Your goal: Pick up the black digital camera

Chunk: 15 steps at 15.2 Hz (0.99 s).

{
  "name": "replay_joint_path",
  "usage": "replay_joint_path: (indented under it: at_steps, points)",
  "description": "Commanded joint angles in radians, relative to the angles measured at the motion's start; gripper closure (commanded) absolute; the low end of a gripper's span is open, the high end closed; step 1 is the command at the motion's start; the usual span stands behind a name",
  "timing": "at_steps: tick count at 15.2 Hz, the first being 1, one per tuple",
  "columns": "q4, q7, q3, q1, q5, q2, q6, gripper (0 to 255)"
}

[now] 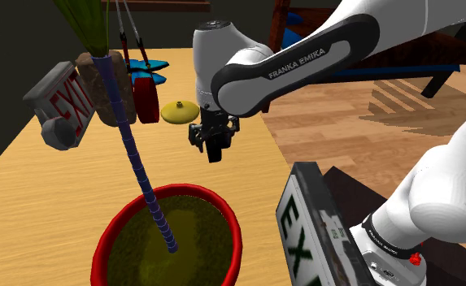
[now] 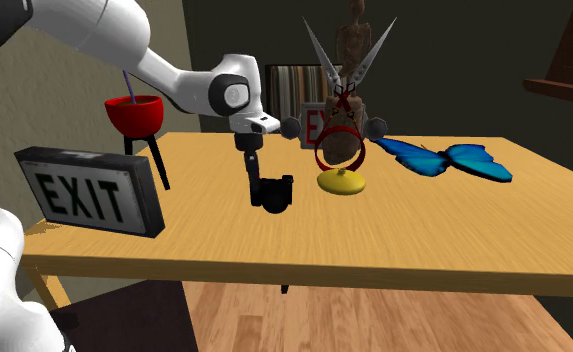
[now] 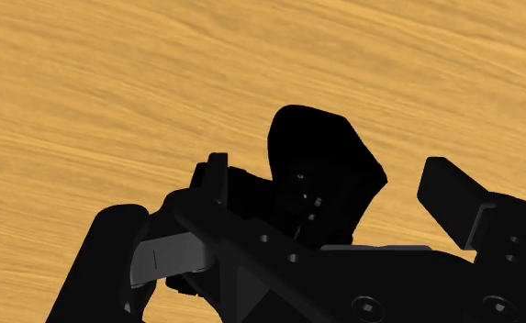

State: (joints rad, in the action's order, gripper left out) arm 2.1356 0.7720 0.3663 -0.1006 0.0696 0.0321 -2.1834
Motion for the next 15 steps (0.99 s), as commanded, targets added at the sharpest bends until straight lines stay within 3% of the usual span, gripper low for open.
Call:
replay_joint_path:
  at_steps: [1,2,3,12,15]
  points:
    - [0.007,0.006,0.0,-0.001,0.006,0.012,-0.019,0]
    - [0.008,0.006,0.0,-0.001,0.006,0.012,-0.019,0]
    - [0.009,0.006,0.001,-0.001,0.006,0.011,-0.02,255]
    - [0.007,0.006,0.0,-0.001,0.006,0.012,-0.019,255]
    - [-0.013,-0.003,0.001,0.0,-0.004,-0.007,0.019,255]
